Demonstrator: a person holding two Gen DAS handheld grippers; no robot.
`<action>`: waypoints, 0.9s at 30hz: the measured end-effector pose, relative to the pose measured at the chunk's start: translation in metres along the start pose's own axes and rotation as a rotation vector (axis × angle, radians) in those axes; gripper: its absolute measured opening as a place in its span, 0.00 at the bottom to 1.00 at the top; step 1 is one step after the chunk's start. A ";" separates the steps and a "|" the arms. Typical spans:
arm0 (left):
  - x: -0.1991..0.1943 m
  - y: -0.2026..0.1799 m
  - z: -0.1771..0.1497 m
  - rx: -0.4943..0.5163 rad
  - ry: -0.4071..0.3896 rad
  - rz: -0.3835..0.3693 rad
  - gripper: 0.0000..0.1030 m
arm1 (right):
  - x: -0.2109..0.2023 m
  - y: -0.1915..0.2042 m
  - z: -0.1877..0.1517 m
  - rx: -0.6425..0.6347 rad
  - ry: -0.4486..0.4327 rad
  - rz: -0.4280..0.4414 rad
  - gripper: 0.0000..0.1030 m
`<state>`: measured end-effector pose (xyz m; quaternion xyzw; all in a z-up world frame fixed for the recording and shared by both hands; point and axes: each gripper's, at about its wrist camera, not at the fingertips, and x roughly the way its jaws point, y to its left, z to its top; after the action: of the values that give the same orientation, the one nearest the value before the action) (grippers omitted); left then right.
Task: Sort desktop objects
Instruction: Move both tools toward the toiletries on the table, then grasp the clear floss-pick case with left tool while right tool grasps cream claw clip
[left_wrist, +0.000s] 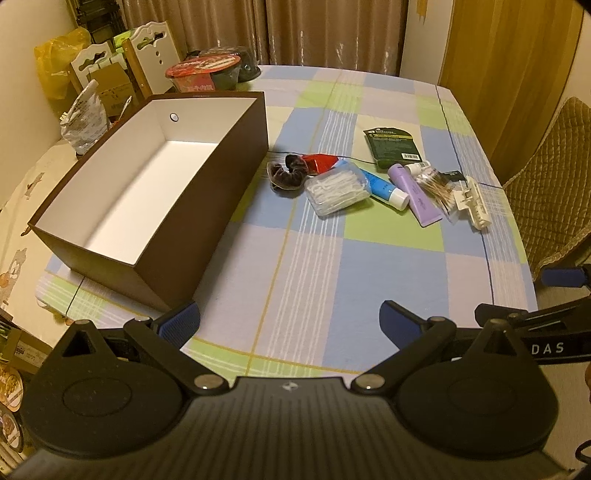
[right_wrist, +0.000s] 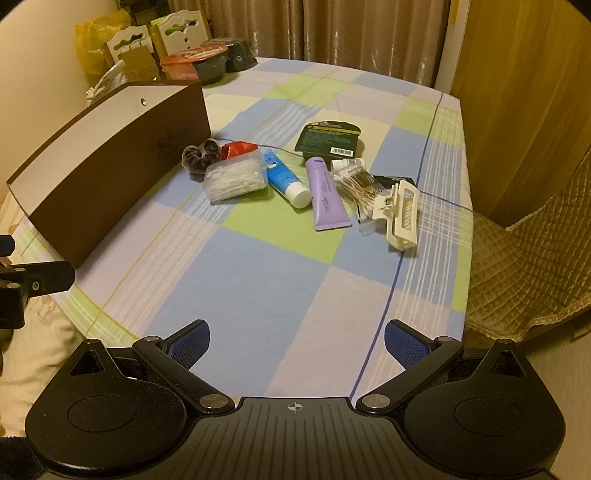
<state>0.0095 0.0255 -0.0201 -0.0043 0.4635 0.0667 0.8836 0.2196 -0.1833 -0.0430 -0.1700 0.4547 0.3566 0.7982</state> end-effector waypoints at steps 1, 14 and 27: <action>0.002 0.000 0.001 -0.004 0.003 0.001 0.99 | 0.002 -0.002 0.001 0.002 0.003 0.001 1.00; 0.055 -0.019 0.027 0.035 0.069 -0.061 0.99 | 0.033 -0.049 0.012 0.099 0.041 0.019 1.00; 0.130 -0.042 0.068 0.163 0.061 -0.094 0.94 | 0.070 -0.107 0.040 0.177 0.005 -0.015 1.00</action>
<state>0.1428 0.0030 -0.0899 0.0439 0.4932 -0.0128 0.8687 0.3440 -0.2040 -0.0864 -0.1033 0.4853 0.3088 0.8115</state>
